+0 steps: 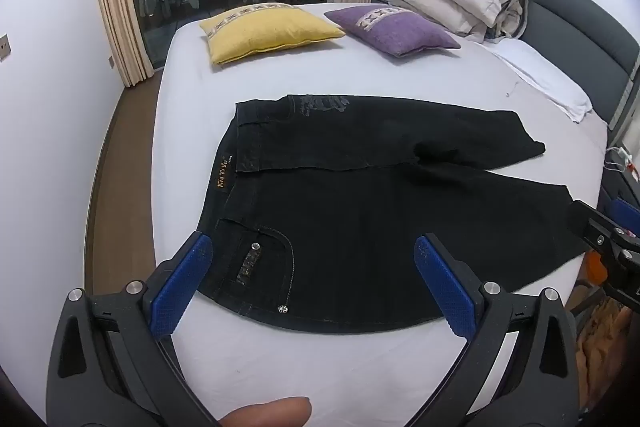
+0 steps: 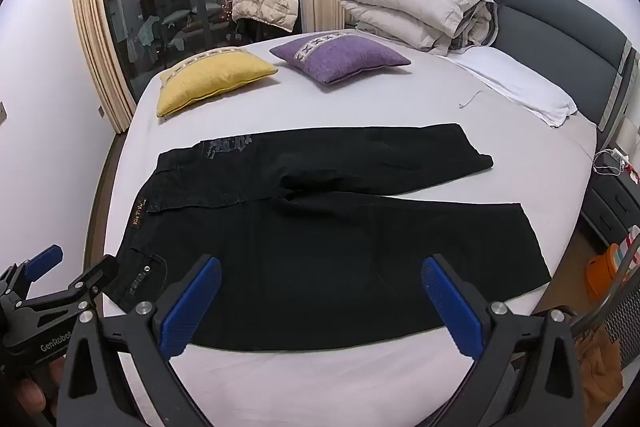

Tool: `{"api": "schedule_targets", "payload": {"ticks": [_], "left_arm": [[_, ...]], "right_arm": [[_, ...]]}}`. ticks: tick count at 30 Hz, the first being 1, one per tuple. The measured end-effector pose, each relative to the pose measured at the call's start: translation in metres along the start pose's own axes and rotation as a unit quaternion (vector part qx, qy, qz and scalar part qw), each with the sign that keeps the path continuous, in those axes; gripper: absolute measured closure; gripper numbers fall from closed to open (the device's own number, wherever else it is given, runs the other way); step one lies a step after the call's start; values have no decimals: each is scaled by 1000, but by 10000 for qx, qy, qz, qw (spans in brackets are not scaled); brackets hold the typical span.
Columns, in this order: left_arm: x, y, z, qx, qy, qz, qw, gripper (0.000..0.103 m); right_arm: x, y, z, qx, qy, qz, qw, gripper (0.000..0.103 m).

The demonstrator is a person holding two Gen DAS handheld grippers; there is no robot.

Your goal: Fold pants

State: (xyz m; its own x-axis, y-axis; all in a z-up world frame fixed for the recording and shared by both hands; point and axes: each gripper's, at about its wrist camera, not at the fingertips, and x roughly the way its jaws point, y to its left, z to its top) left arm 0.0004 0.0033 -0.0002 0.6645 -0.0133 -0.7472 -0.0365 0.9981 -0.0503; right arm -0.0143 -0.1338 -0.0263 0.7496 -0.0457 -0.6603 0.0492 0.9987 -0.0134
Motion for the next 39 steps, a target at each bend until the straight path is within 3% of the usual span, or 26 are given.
{"api": "schedule_targets", "payload": {"ticks": [3,39], "left_arm": [[-1,-6,0,176,-47,172,9997,0],[3,-6,-2,125,-29,107,9999,0]], "right_arm": [[0,0,0,-11,-22,-18,10000,0],[2,1,-2,-47,11,-51,10000,0]]}}
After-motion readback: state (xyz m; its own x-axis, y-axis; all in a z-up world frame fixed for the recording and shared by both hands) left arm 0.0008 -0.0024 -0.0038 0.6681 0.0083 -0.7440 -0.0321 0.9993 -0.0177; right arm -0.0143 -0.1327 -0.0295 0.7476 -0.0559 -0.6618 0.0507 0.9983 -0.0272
